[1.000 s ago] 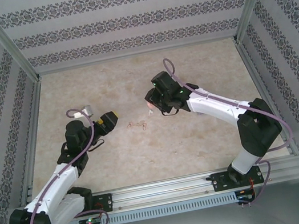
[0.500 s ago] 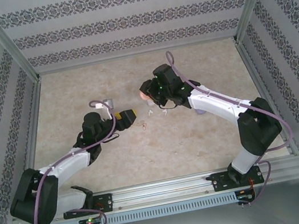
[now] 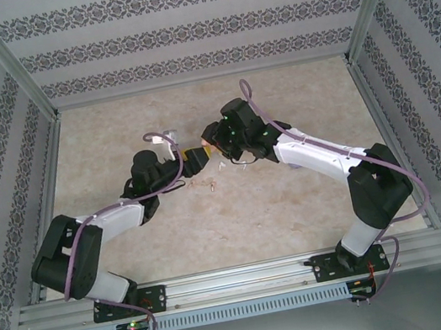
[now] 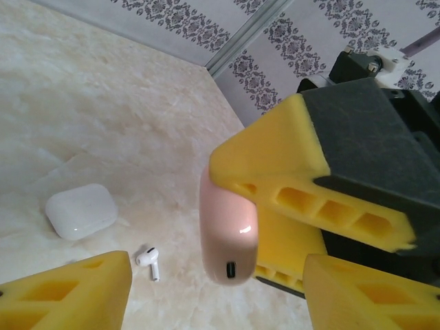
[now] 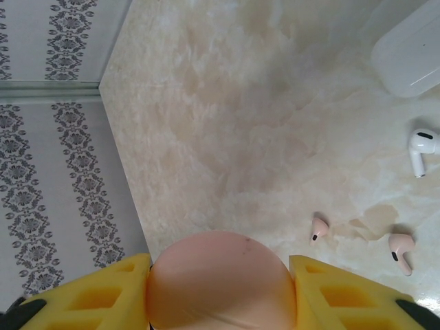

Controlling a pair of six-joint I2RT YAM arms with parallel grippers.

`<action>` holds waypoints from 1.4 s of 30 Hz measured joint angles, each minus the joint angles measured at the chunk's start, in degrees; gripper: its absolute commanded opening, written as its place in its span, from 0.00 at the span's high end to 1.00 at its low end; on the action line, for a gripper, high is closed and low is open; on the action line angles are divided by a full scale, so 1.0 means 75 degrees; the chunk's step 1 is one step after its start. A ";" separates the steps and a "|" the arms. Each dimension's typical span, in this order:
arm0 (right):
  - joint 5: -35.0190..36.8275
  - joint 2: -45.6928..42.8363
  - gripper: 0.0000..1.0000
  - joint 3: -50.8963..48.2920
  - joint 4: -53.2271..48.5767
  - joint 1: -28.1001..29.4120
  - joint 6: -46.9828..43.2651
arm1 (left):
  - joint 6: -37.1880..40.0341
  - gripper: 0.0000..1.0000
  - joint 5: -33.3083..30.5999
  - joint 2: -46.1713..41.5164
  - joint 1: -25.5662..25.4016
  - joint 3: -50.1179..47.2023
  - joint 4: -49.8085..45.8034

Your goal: Insert the wireless bluetooth earbuds into the charging case

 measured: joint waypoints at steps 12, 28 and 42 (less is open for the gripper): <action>0.0015 -0.0003 0.65 0.0000 0.0047 0.0044 0.0026 | -0.0090 0.52 0.0102 0.0440 -0.0050 0.0300 0.0411; 0.0093 -0.0017 0.66 -0.0020 0.0044 0.0079 0.0166 | -0.0192 0.75 0.0184 0.0769 -0.0187 0.0411 0.0577; 0.0082 -0.0204 0.35 -0.0122 0.0102 -0.0076 0.0140 | -0.0195 1.00 0.0210 0.0769 -0.0251 0.0484 0.0615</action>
